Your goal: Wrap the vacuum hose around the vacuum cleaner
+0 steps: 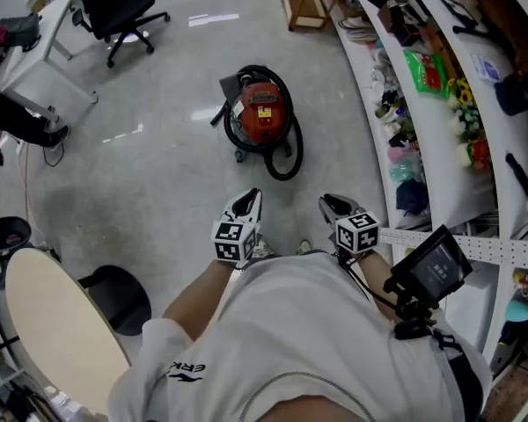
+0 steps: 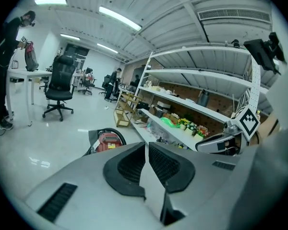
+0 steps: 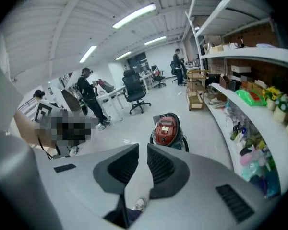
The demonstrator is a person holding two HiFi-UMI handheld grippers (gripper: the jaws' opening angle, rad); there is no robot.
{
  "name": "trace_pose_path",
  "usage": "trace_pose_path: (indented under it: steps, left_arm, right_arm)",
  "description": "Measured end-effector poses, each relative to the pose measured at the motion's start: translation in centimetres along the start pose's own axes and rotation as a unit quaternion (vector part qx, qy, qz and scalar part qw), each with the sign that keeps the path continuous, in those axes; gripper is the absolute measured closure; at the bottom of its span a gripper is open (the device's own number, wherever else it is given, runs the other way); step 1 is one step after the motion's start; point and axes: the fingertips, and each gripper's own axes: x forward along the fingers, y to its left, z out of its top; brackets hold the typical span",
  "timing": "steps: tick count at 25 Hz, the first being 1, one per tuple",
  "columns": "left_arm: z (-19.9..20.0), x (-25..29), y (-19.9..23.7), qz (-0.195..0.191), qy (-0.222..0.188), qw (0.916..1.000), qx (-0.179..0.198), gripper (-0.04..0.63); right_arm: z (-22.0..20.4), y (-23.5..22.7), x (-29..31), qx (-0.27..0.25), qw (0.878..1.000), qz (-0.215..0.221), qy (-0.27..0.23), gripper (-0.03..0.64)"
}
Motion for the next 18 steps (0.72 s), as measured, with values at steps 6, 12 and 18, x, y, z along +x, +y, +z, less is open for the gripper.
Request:
trace_pose_path:
  steps: [6,12,18]
  left_arm:
    - [1.7,0.1,-4.5,0.007,-0.033,0.9994,0.007,0.577]
    - [1.7,0.6,-10.1,0.009,-0.038,0.9991,0.018,0.586]
    - [0.9,-0.1,-13.1,0.018,-0.038,0.9989,0.019,0.592]
  right_arm:
    - [2.3,0.5,-2.2,-0.070,0.997,0.015,-0.038,0.584]
    - [2.1,-0.4,-5.4,-0.084,0.994,0.023,-0.060,0.607]
    - [1.3,-0.4,-8.2,-0.090,0.993,0.025,-0.071,0.614]
